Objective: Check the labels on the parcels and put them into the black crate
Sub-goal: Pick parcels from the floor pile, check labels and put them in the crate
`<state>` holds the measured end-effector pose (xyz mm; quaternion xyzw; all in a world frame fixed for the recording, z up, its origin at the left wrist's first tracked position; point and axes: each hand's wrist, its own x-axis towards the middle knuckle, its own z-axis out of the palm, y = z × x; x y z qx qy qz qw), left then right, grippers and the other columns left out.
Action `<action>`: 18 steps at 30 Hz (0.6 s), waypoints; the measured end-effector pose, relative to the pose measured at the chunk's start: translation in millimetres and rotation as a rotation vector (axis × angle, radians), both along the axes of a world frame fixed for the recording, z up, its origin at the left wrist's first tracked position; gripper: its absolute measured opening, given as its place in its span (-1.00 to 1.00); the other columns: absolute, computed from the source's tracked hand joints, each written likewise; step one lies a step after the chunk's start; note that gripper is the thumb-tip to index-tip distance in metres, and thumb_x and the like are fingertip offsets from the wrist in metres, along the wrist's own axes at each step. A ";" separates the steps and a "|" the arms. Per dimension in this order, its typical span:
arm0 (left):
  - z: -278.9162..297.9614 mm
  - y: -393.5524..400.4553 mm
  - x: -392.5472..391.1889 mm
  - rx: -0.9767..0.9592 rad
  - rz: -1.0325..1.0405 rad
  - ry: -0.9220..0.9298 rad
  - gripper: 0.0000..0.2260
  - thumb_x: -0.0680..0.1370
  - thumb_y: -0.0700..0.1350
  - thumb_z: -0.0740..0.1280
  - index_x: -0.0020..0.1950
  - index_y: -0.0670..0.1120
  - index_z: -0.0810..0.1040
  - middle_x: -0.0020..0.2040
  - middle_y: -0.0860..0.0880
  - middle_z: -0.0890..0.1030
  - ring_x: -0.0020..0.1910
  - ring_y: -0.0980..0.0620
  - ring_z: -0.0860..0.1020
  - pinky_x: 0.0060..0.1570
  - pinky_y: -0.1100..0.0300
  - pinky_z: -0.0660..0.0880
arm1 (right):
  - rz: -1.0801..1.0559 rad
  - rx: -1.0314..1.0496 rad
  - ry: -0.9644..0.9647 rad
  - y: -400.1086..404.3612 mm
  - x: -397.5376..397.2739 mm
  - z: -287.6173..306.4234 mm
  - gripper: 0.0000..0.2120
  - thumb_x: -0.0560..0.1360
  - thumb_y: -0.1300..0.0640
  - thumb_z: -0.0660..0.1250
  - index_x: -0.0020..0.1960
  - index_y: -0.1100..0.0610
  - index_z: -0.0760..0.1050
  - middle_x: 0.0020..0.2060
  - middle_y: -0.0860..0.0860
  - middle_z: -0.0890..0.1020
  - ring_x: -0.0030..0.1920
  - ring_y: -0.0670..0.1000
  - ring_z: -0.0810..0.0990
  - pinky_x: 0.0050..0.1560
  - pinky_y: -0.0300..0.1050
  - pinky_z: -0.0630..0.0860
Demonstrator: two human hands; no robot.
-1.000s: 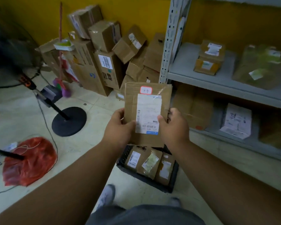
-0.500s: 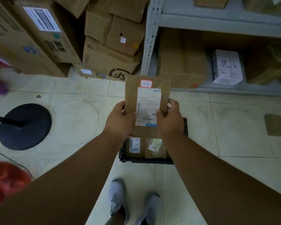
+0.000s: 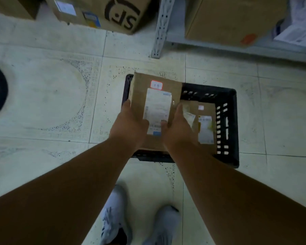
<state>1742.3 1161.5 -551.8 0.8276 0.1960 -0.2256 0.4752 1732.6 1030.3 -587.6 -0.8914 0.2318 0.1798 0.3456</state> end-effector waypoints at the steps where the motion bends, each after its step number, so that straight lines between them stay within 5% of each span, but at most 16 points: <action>1: -13.4 -3.5 -2.0 0.010 -0.031 -0.020 -0.52 0.54 -0.21 0.27 0.40 0.13 0.27 0.21 0.08 0.54 0.12 -0.02 0.56 -0.11 0.14 0.57 | 0.020 -0.019 -0.001 -0.4 1.2 -14.6 -0.39 0.66 0.08 0.21 0.62 0.02 0.01 0.32 0.10 0.49 0.29 0.13 0.54 0.15 -0.09 0.50; 4: -48.6 -8.4 0.1 0.045 -0.090 -0.047 -0.51 0.54 -0.20 0.30 0.40 0.13 0.26 0.19 0.11 0.52 0.08 0.02 0.53 -0.12 0.18 0.54 | 0.115 -0.091 -0.040 -1.0 5.2 -46.2 -0.60 0.65 0.06 0.22 0.46 0.05 0.31 0.29 0.09 0.47 0.25 0.13 0.54 0.15 -0.12 0.49; 7: -77.5 -5.9 5.1 0.102 -0.143 0.012 -0.60 0.57 -0.12 0.30 0.38 0.09 0.35 0.27 0.02 0.52 0.15 -0.07 0.56 -0.16 0.20 0.51 | 0.196 -0.098 -0.034 -2.4 2.2 -62.7 -0.55 0.62 0.07 0.28 0.48 0.03 0.30 0.32 0.09 0.42 0.30 0.12 0.50 0.28 -0.05 0.49; 10: -98.2 -5.7 5.8 0.218 -0.260 0.123 -0.63 0.59 -0.05 0.27 0.40 0.02 0.39 0.36 -0.09 0.43 0.20 -0.17 0.54 0.04 0.03 0.60 | 0.298 -0.126 0.045 -3.1 -2.1 -73.7 -0.46 0.60 0.15 0.30 0.53 0.05 0.22 0.42 0.10 0.33 0.39 0.14 0.42 0.35 -0.07 0.43; 14: -111.0 -11.6 9.2 0.361 -0.407 0.297 -0.49 0.57 -0.05 0.31 0.48 -0.11 0.24 0.43 -0.20 0.25 0.29 -0.26 0.42 0.18 -0.09 0.55 | 0.409 -0.197 0.124 -5.0 -1.4 -83.9 -0.46 0.56 0.22 0.34 0.50 0.10 0.28 0.44 0.13 0.29 0.39 0.15 0.40 0.33 -0.09 0.44; 18: -112.8 -17.7 14.1 0.570 -0.528 0.300 -0.57 0.55 -0.05 0.32 0.39 -0.14 0.38 0.37 -0.23 0.35 0.27 -0.24 0.45 0.21 -0.05 0.49 | 0.483 -0.265 0.189 -3.4 8.5 -91.2 -0.51 0.50 0.20 0.42 0.41 0.14 0.41 0.33 0.14 0.34 0.28 0.16 0.47 0.30 -0.02 0.52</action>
